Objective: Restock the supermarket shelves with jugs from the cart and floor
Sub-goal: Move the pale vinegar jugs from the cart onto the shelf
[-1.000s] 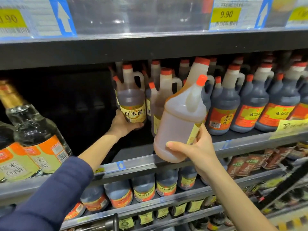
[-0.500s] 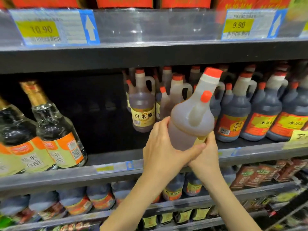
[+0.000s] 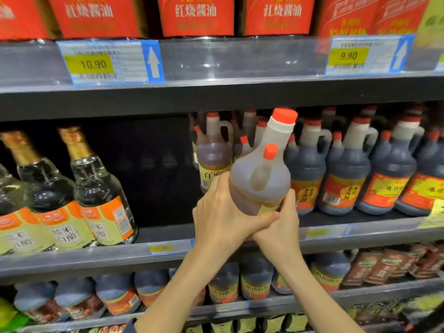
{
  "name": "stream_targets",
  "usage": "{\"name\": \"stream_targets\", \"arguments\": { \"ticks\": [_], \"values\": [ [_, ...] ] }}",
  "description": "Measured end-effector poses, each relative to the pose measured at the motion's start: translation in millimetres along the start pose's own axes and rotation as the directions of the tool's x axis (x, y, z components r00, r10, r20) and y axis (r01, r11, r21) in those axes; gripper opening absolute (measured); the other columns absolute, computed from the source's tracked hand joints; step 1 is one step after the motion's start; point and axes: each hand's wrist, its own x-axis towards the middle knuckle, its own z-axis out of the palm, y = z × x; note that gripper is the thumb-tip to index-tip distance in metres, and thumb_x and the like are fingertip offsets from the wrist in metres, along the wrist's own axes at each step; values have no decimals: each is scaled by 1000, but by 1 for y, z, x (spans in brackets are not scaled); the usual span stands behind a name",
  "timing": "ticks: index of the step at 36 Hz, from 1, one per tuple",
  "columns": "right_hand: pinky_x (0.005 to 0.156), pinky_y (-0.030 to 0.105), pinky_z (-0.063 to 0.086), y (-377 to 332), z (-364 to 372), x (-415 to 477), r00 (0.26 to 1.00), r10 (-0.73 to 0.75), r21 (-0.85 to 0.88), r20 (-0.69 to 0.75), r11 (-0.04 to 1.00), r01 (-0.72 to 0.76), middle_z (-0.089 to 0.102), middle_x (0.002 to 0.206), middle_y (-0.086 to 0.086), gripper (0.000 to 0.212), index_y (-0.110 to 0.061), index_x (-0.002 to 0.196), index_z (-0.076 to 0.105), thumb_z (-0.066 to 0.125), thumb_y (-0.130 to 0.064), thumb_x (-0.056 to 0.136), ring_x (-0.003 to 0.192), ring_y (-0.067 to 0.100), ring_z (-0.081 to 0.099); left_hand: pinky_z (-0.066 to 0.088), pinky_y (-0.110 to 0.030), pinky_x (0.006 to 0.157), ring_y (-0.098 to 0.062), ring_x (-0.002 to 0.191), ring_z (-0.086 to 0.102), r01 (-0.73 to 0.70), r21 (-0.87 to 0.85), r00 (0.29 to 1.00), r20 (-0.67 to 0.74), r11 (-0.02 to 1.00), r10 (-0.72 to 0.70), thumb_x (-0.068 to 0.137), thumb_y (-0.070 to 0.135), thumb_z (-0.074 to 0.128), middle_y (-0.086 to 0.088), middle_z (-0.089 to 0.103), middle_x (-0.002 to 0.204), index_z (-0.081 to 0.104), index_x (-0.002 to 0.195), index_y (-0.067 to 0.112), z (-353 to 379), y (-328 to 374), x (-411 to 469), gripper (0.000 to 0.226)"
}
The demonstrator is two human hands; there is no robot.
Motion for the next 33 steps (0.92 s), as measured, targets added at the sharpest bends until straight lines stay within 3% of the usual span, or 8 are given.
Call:
{"name": "stream_targets", "arguments": {
  "ticks": [5,12,16,22,25,27,30,33],
  "values": [
    [66,8,47,5,20,10,999,-29,-11,39,1000,29,61,94,-11,63,-23,102,46,85,-12,54,86,-7,61,52,-32,78,-9,95,59,68,11,997,-45,998,-67,46,66,80,14,58,103,52,107,27,-5,-19,10,77],
    [66,7,47,20,40,31,995,2,-137,100,991,12,61,92,-14,59,-26,99,44,87,-20,59,85,-15,58,50,-25,76,-14,98,60,164,-30,983,-77,986,-166,45,62,82,6,61,105,53,117,15,-2,-44,26,91],
    [69,21,49,34,50,36,993,23,-277,117,961,10,63,91,-6,75,-11,114,50,88,-31,52,87,9,62,48,-24,74,-17,97,62,188,-50,978,-85,981,-192,49,53,86,6,60,100,51,121,12,5,-57,30,90],
    [50,5,33,61,61,40,986,73,-454,151,891,3,59,66,-10,80,1,92,63,55,-66,49,67,10,60,42,-21,71,-18,97,61,240,-47,969,-41,970,-242,55,46,86,2,62,103,48,122,12,16,-73,32,85],
    [46,1,29,64,61,44,983,42,-536,181,842,62,39,54,-19,68,4,83,62,61,-56,53,54,3,43,39,-17,63,-13,86,55,258,-61,966,-11,964,-259,58,43,85,10,52,93,45,121,14,19,-75,35,81],
    [43,2,28,67,61,44,983,54,-556,174,830,52,41,56,-17,59,4,82,61,66,-47,53,54,5,43,39,-14,60,-11,83,53,257,-71,966,-1,964,-258,59,43,85,12,51,92,43,121,16,19,-76,35,80],
    [47,7,31,68,59,43,975,76,-568,211,821,59,43,57,-14,59,1,80,61,66,-51,54,58,9,47,44,-19,64,-13,84,56,254,-72,967,-2,964,-255,58,47,84,11,52,93,41,122,17,20,-78,34,83],
    [46,12,35,59,49,43,969,103,-528,223,849,32,42,57,-13,46,-5,70,50,85,-32,57,54,6,43,51,-28,74,-13,92,58,241,-46,970,26,969,-240,52,60,80,11,53,99,38,125,20,19,-80,33,94]
  ]
}}
